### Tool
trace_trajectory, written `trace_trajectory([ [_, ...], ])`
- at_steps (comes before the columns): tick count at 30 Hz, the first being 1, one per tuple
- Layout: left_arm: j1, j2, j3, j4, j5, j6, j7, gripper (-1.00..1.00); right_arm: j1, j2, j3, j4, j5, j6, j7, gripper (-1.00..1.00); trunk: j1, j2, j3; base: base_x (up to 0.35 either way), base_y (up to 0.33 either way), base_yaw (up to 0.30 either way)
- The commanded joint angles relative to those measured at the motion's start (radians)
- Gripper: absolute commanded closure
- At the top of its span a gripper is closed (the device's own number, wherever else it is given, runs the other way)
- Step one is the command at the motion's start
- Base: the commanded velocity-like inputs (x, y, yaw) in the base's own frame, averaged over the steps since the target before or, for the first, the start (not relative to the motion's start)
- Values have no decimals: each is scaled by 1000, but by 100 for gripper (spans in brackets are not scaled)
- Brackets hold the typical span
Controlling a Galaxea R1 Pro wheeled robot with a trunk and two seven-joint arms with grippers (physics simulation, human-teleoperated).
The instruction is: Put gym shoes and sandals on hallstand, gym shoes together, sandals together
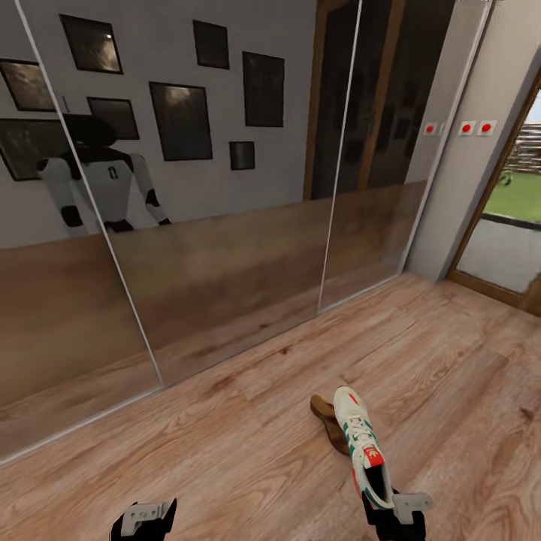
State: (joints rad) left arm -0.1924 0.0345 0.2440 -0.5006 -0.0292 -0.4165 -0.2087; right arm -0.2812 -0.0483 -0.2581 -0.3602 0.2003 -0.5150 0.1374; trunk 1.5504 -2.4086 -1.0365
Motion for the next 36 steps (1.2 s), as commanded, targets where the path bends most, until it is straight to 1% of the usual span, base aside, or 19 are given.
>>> trace_trajectory([
  [1,0,-1,8,0,-3,-2,-9,-100,-1,1,-9,1,7,-4,7,100,0,0,-1,6,0,-274],
  [5,-1,-1,8,0,-3,-2,-9,-100,-1,1,-9,0,7,-4,7,100,0,0,-1,57,62,-274],
  [9,0,-2,8,0,-3,-3,-9,-100,-1,1,-9,1,7,-4,7,100,0,0,-1,81,189,-274],
  [32,0,-1,8,1,-3,-2,-9,-100,-1,1,-9,1,7,-4,7,100,0,0,-1,15,292,-275],
  [36,1,-2,7,1,-3,-2,-9,-100,-1,1,-9,1,7,-4,7,100,0,0,-1,25,197,-276],
])
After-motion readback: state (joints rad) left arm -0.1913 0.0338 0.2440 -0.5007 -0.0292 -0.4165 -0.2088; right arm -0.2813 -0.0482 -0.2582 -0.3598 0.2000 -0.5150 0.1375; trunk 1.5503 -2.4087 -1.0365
